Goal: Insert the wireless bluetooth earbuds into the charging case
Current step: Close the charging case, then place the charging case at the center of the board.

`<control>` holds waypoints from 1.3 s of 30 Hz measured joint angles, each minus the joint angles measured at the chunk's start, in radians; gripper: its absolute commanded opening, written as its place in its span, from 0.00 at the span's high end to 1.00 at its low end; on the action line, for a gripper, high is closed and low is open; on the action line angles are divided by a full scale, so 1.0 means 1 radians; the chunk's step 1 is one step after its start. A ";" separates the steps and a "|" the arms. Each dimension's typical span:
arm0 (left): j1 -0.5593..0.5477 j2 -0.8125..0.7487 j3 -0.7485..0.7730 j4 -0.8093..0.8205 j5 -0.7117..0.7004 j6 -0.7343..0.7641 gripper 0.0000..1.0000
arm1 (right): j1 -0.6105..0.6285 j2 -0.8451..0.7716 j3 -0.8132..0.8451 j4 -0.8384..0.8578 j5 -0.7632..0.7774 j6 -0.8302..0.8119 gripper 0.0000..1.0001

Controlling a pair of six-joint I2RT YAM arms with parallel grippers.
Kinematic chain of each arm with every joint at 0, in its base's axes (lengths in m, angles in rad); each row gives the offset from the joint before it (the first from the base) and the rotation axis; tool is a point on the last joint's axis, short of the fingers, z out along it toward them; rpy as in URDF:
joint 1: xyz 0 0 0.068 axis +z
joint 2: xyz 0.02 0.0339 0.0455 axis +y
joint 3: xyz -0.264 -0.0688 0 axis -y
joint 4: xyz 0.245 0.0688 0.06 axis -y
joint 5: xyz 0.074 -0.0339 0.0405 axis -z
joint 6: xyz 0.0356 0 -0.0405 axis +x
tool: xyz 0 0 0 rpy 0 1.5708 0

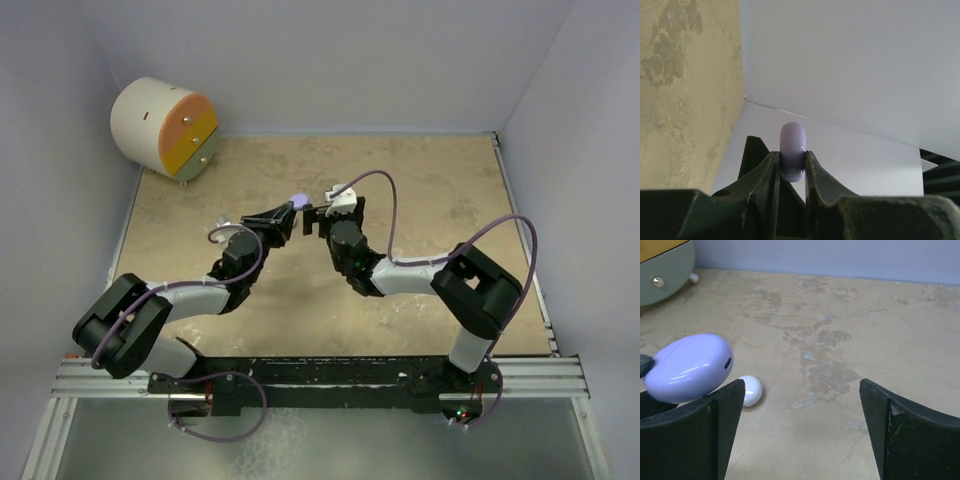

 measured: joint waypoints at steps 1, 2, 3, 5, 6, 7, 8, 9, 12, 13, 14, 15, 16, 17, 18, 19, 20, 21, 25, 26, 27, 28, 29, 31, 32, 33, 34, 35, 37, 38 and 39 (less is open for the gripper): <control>0.000 -0.002 0.000 0.000 0.000 0.000 1.00 | -0.004 -0.002 0.000 -0.002 0.006 0.000 0.02; 0.000 -0.003 0.000 0.000 0.000 0.000 1.00 | -0.008 -0.003 0.000 -0.004 0.014 0.001 0.02; 0.000 -0.003 -0.002 0.000 0.000 0.000 1.00 | -0.011 -0.007 0.000 -0.008 0.023 0.003 0.02; 0.000 -0.004 -0.006 0.000 0.002 0.000 1.00 | -0.018 -0.020 -0.002 -0.022 0.029 0.012 0.02; 0.000 -0.005 -0.011 0.000 0.002 0.000 1.00 | -0.021 -0.028 -0.002 -0.033 0.031 0.020 0.02; 0.000 -0.005 -0.016 0.000 0.002 0.002 1.00 | -0.029 -0.040 -0.005 -0.047 0.030 0.033 0.02; 0.000 -0.006 -0.020 -0.002 0.003 0.006 1.00 | -0.033 -0.050 -0.006 -0.061 0.028 0.045 0.01; 0.003 -0.009 -0.024 -0.004 0.005 0.014 1.00 | -0.039 -0.064 -0.006 -0.081 0.024 0.059 0.01; 0.019 -0.024 -0.035 -0.023 0.029 0.050 1.00 | -0.066 -0.110 -0.006 -0.139 0.009 0.101 0.01; 0.034 -0.034 -0.040 -0.037 0.046 0.075 1.00 | -0.076 -0.125 -0.007 -0.155 -0.007 0.111 0.01; 0.047 -0.042 -0.044 -0.050 0.053 0.097 1.00 | -0.085 -0.139 -0.008 -0.167 -0.021 0.120 0.01; 0.065 -0.054 -0.048 -0.073 0.067 0.132 1.00 | -0.093 -0.156 -0.011 -0.180 -0.039 0.129 0.01; 0.076 -0.063 -0.048 -0.093 0.075 0.159 1.00 | -0.099 -0.170 -0.013 -0.192 -0.055 0.135 0.01; 0.087 -0.072 -0.048 -0.116 0.082 0.193 1.00 | -0.104 -0.182 -0.013 -0.202 -0.064 0.141 0.01; 0.096 -0.081 -0.048 -0.145 0.088 0.236 1.00 | -0.109 -0.193 -0.013 -0.213 -0.077 0.145 0.01; 0.100 -0.084 -0.046 -0.165 0.092 0.267 1.00 | -0.111 -0.202 -0.013 -0.221 -0.085 0.149 0.01; 0.101 -0.083 -0.042 -0.190 0.100 0.306 1.00 | -0.113 -0.209 -0.013 -0.228 -0.092 0.153 0.01; 0.101 -0.078 -0.032 -0.220 0.109 0.346 1.00 | -0.115 -0.219 -0.013 -0.238 -0.105 0.158 0.01; 0.100 -0.015 0.036 -0.267 0.139 0.446 1.00 | -0.132 -0.256 -0.025 -0.271 -0.143 0.179 0.01; 0.099 0.011 0.064 -0.275 0.144 0.470 1.00 | -0.142 -0.268 -0.031 -0.275 -0.161 0.186 0.01; 0.097 0.046 0.103 -0.286 0.151 0.497 1.00 | -0.151 -0.279 -0.037 -0.278 -0.167 0.190 0.01; 0.095 0.077 0.137 -0.289 0.155 0.519 1.00 | -0.163 -0.295 -0.046 -0.281 -0.177 0.194 0.01; 0.092 0.109 0.174 -0.291 0.157 0.538 1.00 | -0.175 -0.313 -0.053 -0.286 -0.189 0.198 0.01; 0.084 0.192 0.261 -0.296 0.163 0.569 1.00 | -0.196 -0.349 -0.058 -0.301 -0.200 0.206 0.01; 0.080 0.233 0.301 -0.298 0.166 0.583 1.00 | -0.205 -0.364 -0.058 -0.303 -0.209 0.207 0.01; 0.077 0.274 0.340 -0.299 0.171 0.592 1.00 | -0.214 -0.380 -0.058 -0.308 -0.216 0.208 0.01; 0.076 0.316 0.377 -0.300 0.177 0.599 1.00 | -0.221 -0.394 -0.058 -0.311 -0.219 0.210 0.01; 0.072 0.357 0.411 -0.301 0.182 0.608 1.00 | -0.230 -0.410 -0.058 -0.317 -0.227 0.212 0.01; 0.070 0.442 0.476 -0.302 0.188 0.622 1.00 | -0.244 -0.441 -0.065 -0.319 -0.245 0.215 0.01; 0.068 0.478 0.502 -0.302 0.188 0.629 1.00 | -0.250 -0.461 -0.072 -0.320 -0.253 0.216 0.01; 0.065 0.515 0.528 -0.307 0.188 0.637 1.00 | -0.255 -0.477 -0.078 -0.322 -0.263 0.217 0.01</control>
